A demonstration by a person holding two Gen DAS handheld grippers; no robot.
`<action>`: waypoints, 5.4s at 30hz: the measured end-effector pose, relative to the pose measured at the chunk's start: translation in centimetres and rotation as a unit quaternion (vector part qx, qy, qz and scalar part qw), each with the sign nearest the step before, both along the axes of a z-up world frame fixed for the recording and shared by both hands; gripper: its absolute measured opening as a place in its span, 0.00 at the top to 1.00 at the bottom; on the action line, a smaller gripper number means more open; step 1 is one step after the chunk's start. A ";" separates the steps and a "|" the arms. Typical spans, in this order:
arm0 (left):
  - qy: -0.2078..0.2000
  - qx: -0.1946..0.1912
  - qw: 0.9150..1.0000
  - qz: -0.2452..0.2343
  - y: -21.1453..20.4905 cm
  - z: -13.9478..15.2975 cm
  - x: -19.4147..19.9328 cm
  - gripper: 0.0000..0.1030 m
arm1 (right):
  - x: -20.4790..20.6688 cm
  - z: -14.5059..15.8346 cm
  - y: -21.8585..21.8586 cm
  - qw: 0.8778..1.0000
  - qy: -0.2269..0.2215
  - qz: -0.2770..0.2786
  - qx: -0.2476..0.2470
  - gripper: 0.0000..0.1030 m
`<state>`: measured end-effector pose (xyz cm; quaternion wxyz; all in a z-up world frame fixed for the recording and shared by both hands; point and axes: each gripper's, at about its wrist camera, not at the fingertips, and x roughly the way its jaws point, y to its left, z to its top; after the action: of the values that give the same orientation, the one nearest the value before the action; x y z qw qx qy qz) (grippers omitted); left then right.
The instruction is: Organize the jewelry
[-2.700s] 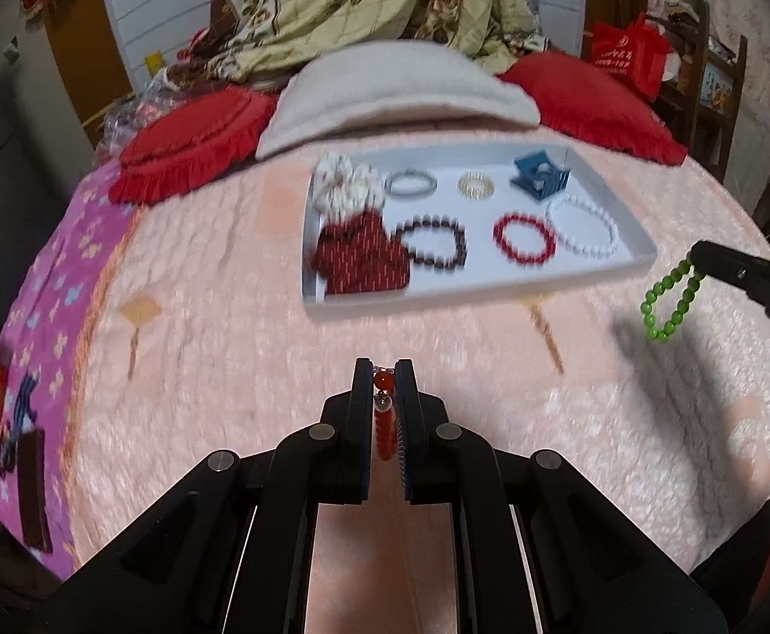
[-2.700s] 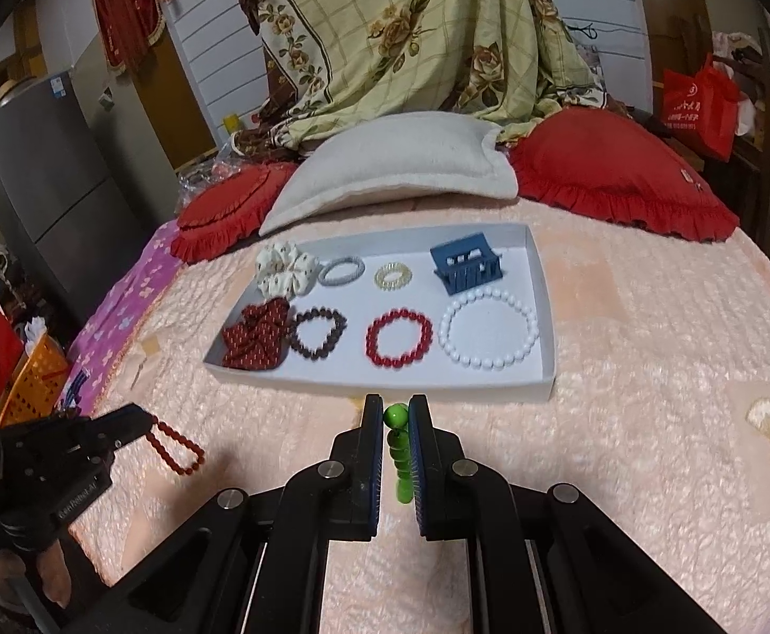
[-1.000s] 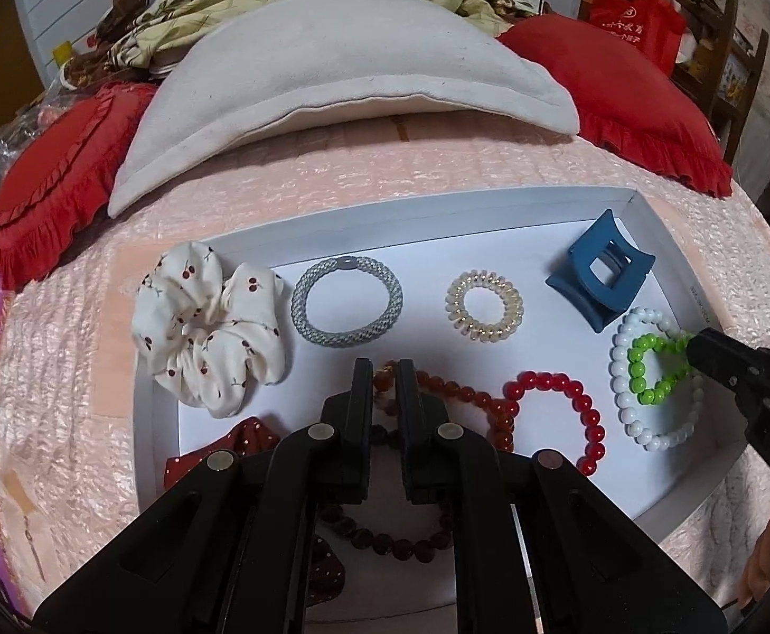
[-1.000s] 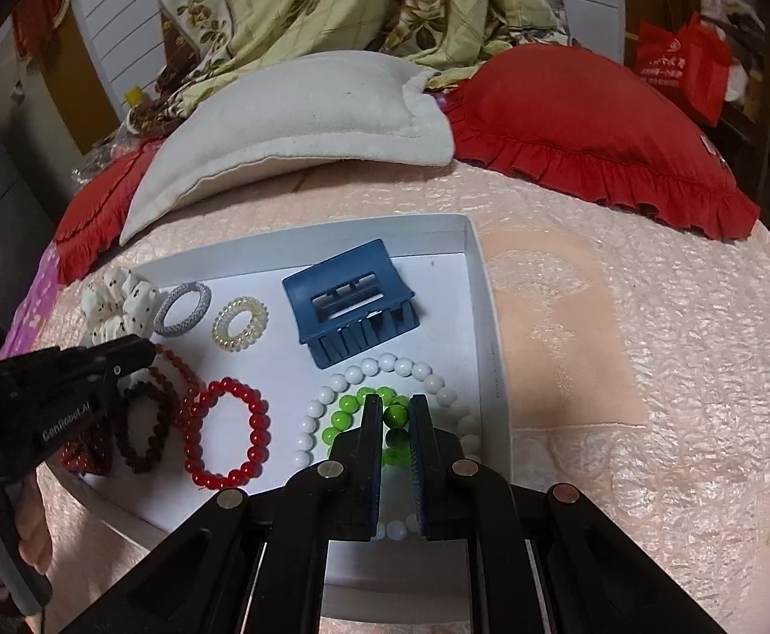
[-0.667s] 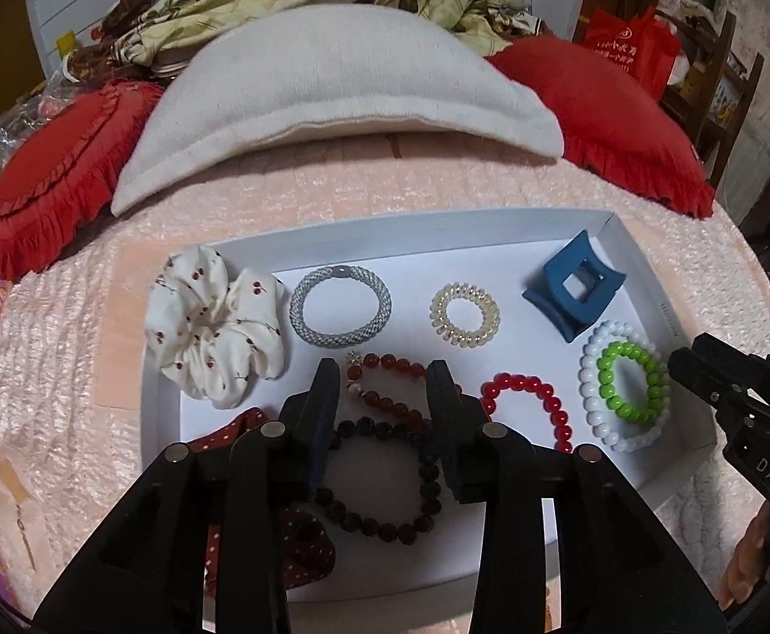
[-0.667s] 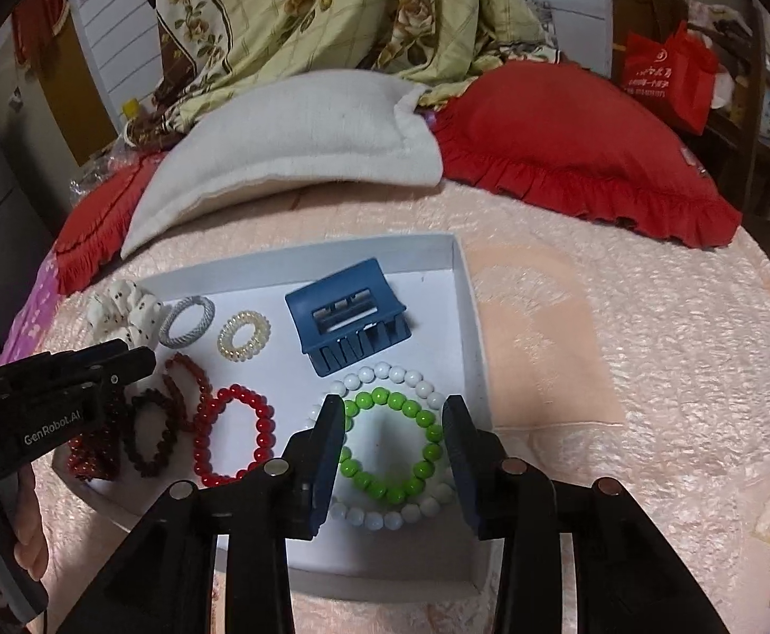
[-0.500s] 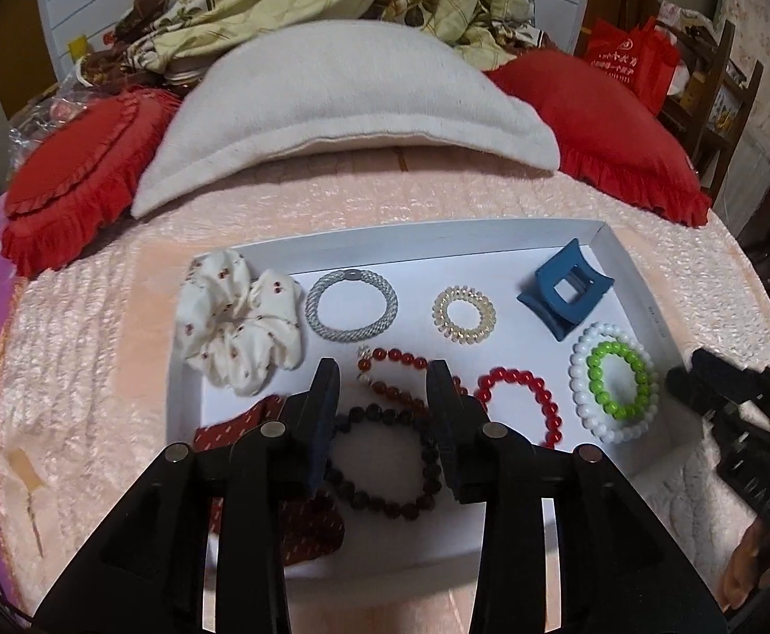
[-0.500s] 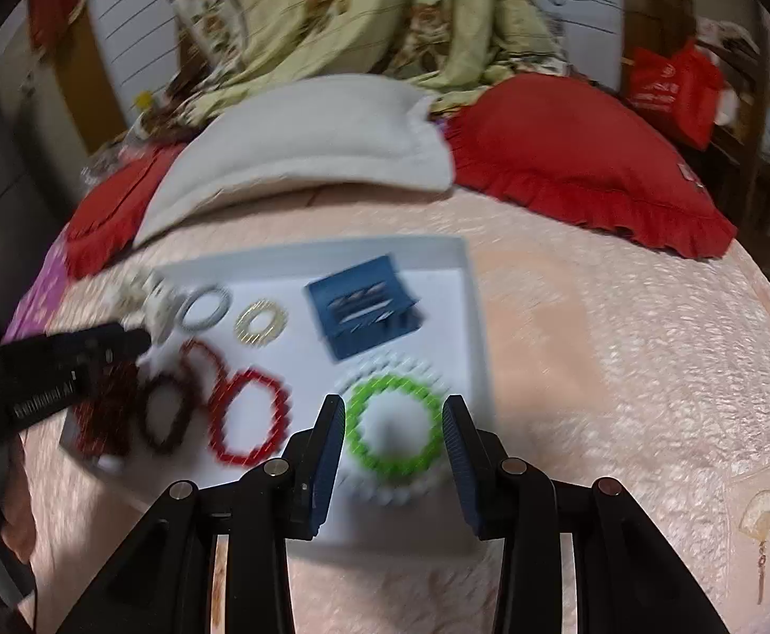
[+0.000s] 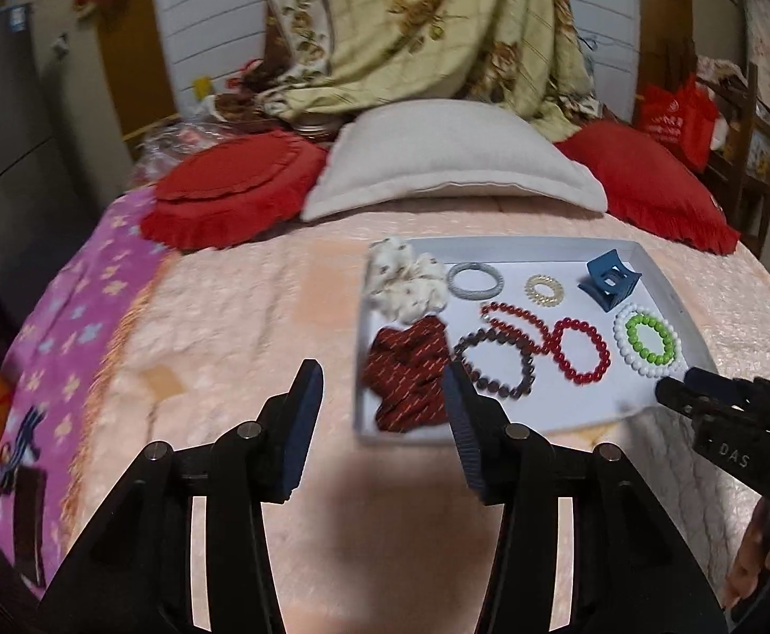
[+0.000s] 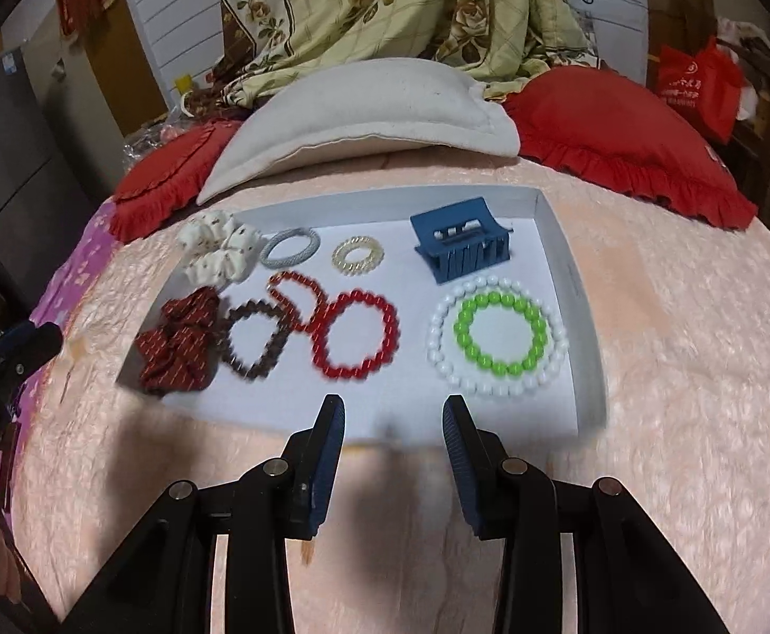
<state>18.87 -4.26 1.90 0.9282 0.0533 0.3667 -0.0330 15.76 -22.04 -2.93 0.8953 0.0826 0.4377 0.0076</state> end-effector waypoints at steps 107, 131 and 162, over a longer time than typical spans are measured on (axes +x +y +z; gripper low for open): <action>0.095 -0.040 0.992 0.077 7.2 -4.2 -11.1 0.15 | 9.3 -0.8 14.3 0.987 0.060 0.095 -0.118 0.51; 0.103 -0.042 0.991 0.073 8.1 -5.5 -9.6 0.15 | 19.9 -3.2 17.2 0.975 0.091 0.069 -0.191 0.51; 0.045 0.029 0.997 0.050 0.2 0.0 -12.7 0.15 | -12.6 2.0 1.6 0.994 -0.025 -0.045 -0.098 0.36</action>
<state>6.20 -4.03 1.94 0.9095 0.0599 0.4107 0.0215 3.15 -20.39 -0.93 0.9091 0.0137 0.4097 -0.0738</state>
